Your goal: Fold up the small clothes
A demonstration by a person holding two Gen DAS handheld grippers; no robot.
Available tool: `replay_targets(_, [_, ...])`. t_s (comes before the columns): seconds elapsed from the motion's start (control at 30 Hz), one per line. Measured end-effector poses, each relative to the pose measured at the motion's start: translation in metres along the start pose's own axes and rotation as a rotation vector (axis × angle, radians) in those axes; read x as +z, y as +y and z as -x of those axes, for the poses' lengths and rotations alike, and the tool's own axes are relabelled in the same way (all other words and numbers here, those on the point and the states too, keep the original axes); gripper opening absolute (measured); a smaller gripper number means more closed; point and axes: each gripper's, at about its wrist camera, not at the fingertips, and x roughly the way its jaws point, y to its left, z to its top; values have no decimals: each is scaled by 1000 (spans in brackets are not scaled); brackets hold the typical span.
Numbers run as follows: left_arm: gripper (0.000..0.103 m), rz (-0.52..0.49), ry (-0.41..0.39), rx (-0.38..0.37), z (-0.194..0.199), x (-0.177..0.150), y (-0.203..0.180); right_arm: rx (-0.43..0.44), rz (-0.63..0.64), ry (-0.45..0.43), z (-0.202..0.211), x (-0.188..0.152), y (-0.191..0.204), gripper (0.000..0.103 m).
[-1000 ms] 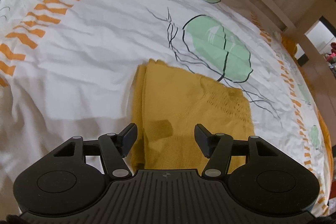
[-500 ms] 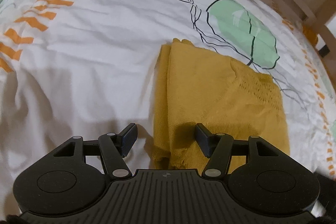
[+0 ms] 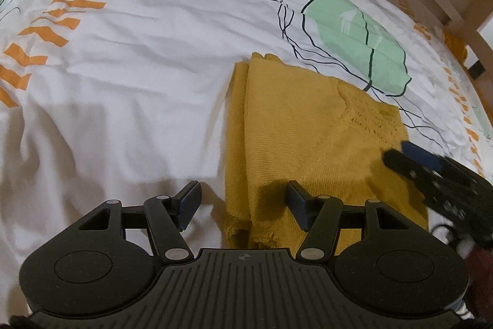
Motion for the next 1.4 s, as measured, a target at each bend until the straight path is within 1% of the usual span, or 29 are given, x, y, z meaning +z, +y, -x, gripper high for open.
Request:
replay_targets(0.1, [60, 1, 0, 0, 0, 0, 0, -9, -20, -1, -7, 2, -3, 59])
replay_targets(0.2, [60, 5, -1, -3, 1, 0, 0, -12, -29, 2, -9, 5, -4, 62])
replay_targets(0.27, [60, 18, 1, -12, 3, -1, 1, -2, -49, -3, -6, 7, -6, 65])
replay_targets(0.33, [60, 35, 7, -28, 4, -2, 2, 14, -78, -12, -1, 8, -9, 73])
replay_targets(0.4, [60, 46, 12, -43, 6, -5, 4, 17, -109, -14, 3, 9, -12, 76])
replay_targets(0.53, [60, 69, 37, -90, 8, -15, 7, 24, -198, -2, 14, 4, -27, 77])
replay_targets(0.67, [60, 72, 71, -140, 12, -27, 8, 41, -297, 20, 19, -7, -45, 77])
replay_targets(0.8, [61, 56, 102, -175, 11, -34, 4, 77, -368, 45, 18, -18, -57, 77])
replay_targets(0.87, [66, 58, 112, -194, 8, -34, 3, 102, -394, 52, 17, -21, -60, 78])
replay_targets(0.97, [66, 65, 130, -222, 0, -34, -1, 138, -420, 56, 13, -25, -62, 82])
replay_targets(1.1, [71, 49, 135, -239, -6, -33, -8, 189, -441, 64, 2, -24, -61, 84])
replay_targets(1.27, [71, 51, 120, -264, -9, -33, -10, 226, -454, 61, -9, -20, -57, 90])
replay_targets(1.3, [71, 57, 113, -273, -10, -33, -9, 231, -453, 61, -10, -19, -57, 92])
replay_targets(1.33, [67, 62, 106, -281, -10, -34, -8, 236, -450, 63, -12, -18, -56, 92])
replay_targets(1.37, [59, 69, 99, -285, -10, -34, -8, 239, -446, 65, -13, -17, -55, 92])
replay_targets(1.4, [54, 70, 97, -287, -10, -35, -8, 241, -443, 68, -14, -16, -55, 92])
